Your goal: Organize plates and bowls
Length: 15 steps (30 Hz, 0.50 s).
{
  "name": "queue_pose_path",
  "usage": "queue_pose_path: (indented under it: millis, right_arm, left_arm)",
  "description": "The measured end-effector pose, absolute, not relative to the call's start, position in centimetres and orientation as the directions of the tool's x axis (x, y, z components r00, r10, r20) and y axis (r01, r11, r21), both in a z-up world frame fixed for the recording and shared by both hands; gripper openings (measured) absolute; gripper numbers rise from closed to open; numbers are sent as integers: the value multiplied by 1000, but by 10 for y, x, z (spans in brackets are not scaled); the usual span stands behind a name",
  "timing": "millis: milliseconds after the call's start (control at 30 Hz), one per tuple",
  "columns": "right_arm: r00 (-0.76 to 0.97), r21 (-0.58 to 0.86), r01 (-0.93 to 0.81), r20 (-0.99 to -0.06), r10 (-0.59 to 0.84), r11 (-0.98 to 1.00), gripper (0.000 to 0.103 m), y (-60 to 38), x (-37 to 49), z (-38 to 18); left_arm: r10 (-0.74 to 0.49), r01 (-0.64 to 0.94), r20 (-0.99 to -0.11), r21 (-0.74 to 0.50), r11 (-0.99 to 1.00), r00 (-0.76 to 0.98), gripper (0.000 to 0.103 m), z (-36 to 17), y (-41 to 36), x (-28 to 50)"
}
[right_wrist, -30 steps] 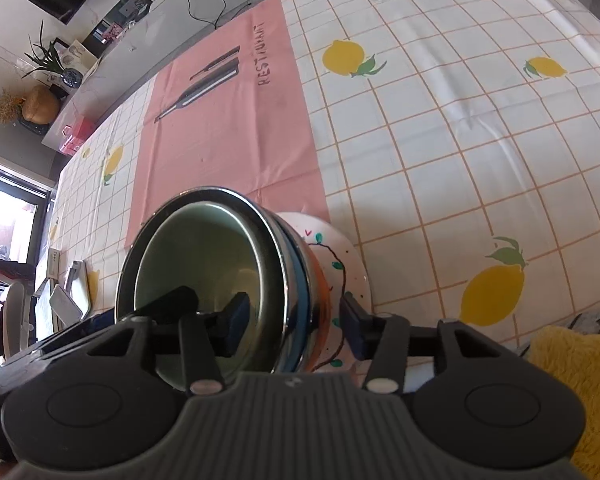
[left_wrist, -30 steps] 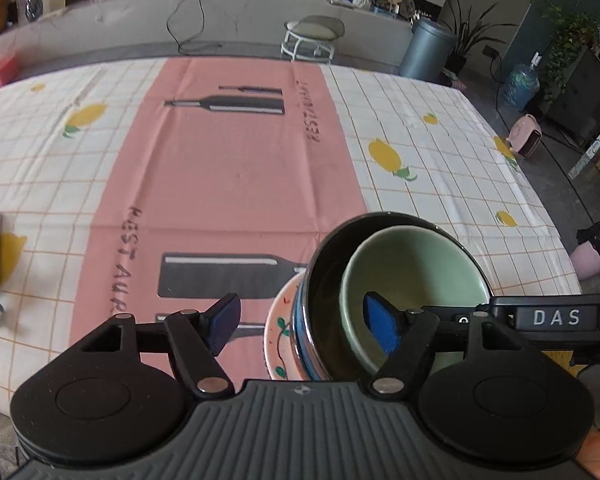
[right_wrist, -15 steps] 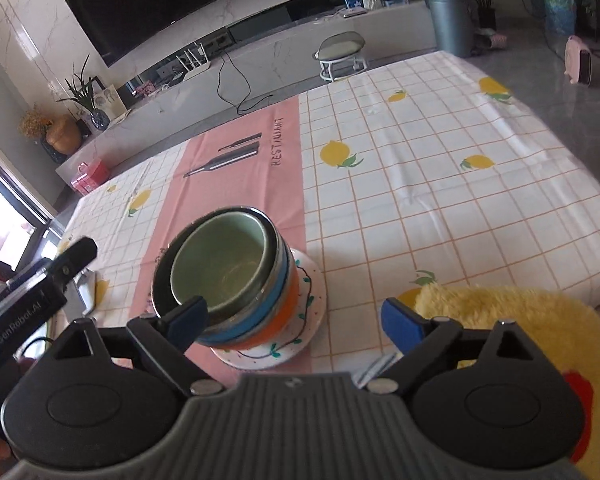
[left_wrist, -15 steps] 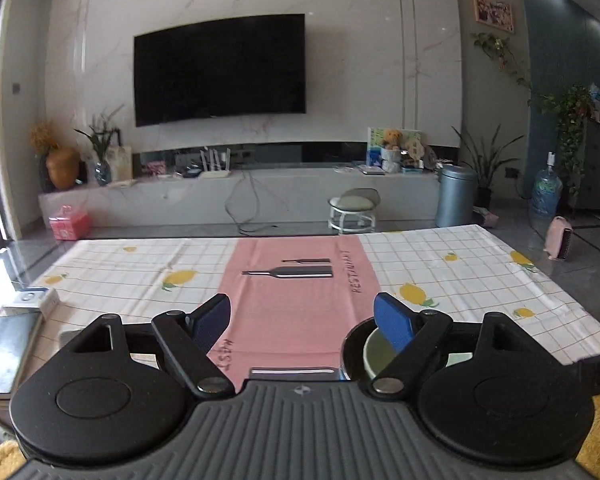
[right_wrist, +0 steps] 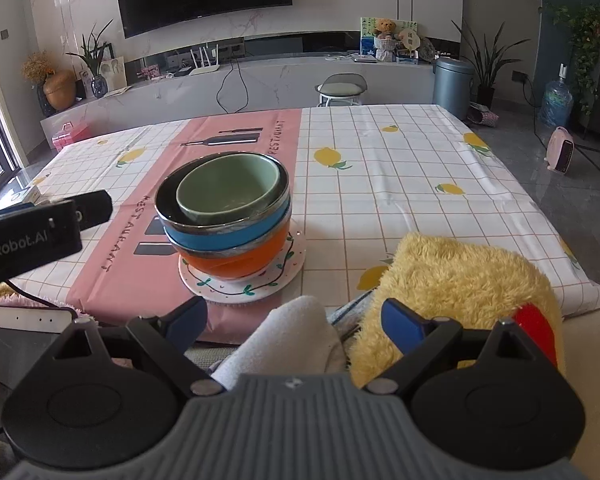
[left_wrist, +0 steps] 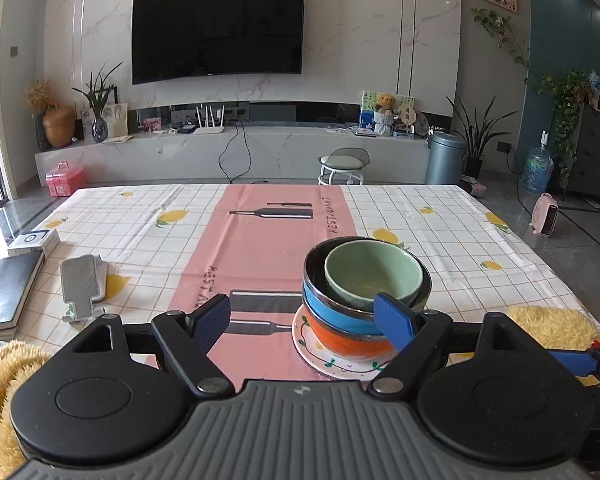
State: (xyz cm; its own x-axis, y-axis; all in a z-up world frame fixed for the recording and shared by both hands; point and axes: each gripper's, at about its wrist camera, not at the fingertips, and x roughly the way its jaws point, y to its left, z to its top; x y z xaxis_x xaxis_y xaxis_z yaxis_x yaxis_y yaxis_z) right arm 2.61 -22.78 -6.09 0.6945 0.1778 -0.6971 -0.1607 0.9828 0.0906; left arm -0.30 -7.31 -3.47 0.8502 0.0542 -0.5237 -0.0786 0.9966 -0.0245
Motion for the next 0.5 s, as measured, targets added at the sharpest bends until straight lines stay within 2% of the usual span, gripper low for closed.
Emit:
queue_pose_path:
  millis: [233,500]
  right_arm:
    - [711,71,-176,-681,176,982,92,-216,20,-56]
    - [712,60,-171,-683,165,983,92,-211,19,-60]
  left_arm:
    - [48,-47,-530,15,999,846,95,-42,-82,-9]
    - [43,-47,-543,7,999,839,95,-47,-84,-11]
